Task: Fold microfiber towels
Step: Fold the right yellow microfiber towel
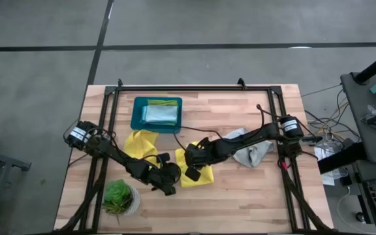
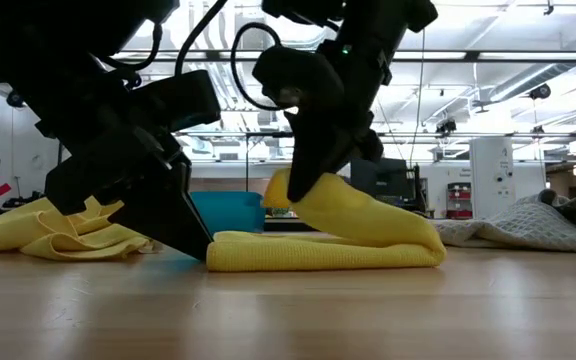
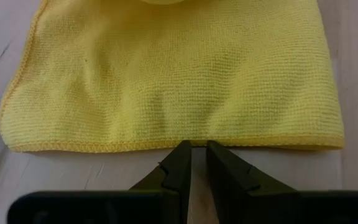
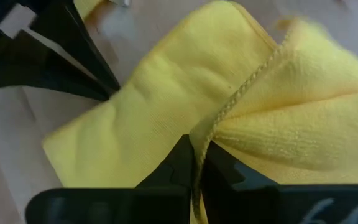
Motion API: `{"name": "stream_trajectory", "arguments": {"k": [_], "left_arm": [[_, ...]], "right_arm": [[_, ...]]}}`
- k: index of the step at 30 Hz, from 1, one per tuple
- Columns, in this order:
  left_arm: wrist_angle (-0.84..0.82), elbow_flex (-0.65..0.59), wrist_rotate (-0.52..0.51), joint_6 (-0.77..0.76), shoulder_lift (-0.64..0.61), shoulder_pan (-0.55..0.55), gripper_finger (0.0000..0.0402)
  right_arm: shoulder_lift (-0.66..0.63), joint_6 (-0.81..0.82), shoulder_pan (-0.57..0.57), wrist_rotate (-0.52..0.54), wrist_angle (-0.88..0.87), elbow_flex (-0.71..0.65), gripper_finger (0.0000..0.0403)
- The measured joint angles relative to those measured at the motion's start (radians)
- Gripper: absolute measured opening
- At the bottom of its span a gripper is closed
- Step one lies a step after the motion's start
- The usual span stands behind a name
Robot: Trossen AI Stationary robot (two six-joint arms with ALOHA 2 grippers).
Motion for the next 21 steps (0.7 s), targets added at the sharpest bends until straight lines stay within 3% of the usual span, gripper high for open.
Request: {"name": "stream_trajectory", "arguments": {"k": [15,21], "left_arm": [[0.018,-0.001,-0.001,0.000,0.001,0.000,0.0038],[0.020,-0.001,-0.001,0.000,0.002,0.000,0.0038]], "right_arm": [[0.002,-0.026,0.003,-0.057,0.141,0.001,0.0145],[0.003,-0.035,0.003,-0.053,0.141,0.003,0.0180]]}}
